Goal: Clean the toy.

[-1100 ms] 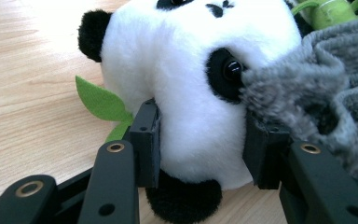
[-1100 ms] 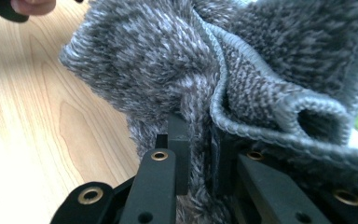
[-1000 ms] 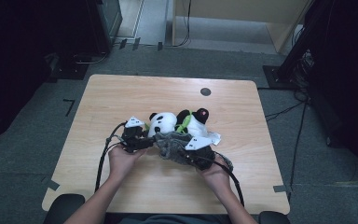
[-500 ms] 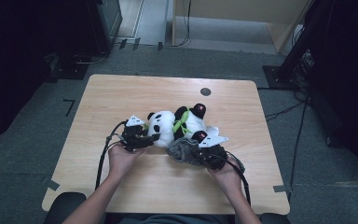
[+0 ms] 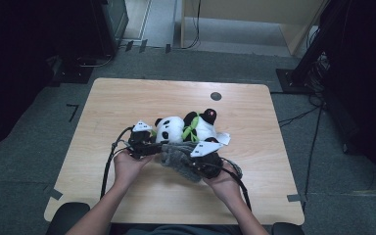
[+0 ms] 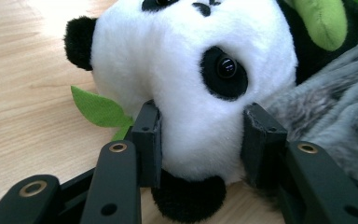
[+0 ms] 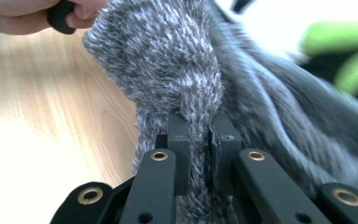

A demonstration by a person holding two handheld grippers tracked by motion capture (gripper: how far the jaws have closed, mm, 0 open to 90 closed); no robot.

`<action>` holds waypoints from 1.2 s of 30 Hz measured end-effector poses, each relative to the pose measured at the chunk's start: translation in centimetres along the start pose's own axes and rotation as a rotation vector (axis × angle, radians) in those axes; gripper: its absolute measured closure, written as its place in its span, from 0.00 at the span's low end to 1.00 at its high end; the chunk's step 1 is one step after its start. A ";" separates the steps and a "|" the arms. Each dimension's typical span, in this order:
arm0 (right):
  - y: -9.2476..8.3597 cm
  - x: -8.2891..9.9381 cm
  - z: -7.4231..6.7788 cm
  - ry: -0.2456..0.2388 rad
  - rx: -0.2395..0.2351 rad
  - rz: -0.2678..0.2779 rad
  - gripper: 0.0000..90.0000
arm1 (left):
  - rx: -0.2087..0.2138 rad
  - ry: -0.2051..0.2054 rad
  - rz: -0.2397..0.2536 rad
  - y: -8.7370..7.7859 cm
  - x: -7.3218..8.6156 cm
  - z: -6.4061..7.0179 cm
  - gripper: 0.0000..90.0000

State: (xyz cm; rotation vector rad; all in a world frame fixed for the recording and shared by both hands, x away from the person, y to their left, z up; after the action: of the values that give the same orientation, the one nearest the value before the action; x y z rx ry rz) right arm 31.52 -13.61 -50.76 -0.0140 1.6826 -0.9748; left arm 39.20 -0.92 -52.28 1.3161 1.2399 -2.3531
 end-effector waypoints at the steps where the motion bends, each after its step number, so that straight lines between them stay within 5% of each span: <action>1: 0.5 -0.2 -0.3 -0.013 -0.013 -0.009 0.92 | 0.003 -0.005 0.000 0.0 0.0 0.0 0.62; 8: 3.9 -0.3 -1.4 -0.052 -0.049 -0.089 0.92 | 0.001 -0.005 0.001 -0.2 -0.1 0.2 0.62; 17: 6.9 -0.6 -0.9 -0.062 -0.027 -0.096 0.92 | -0.020 0.023 -0.009 -0.1 0.1 0.2 0.63; 22: 6.3 -0.1 -0.1 -0.040 -0.014 -0.092 0.92 | -0.018 0.031 -0.009 -0.1 0.3 0.1 0.63; 36: 1.2 1.4 3.2 0.017 0.061 -0.073 0.92 | -0.003 0.025 -0.007 0.0 0.3 0.0 0.63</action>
State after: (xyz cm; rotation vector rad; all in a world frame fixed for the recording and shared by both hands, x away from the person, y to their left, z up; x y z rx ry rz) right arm 34.12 -15.32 -52.63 -0.0270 1.6772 -1.0834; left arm 38.98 -0.79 -52.53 1.3470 1.2566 -2.3460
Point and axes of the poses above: each handheld gripper's, and its own axes: y roughly forward along the jaws, x roughly out of its underside, z roughly to its right, the point moved 9 cm from there along y, roughly forward along the jaws, and after that the axes turned 4 degrees about z, right-handed, at the moved point
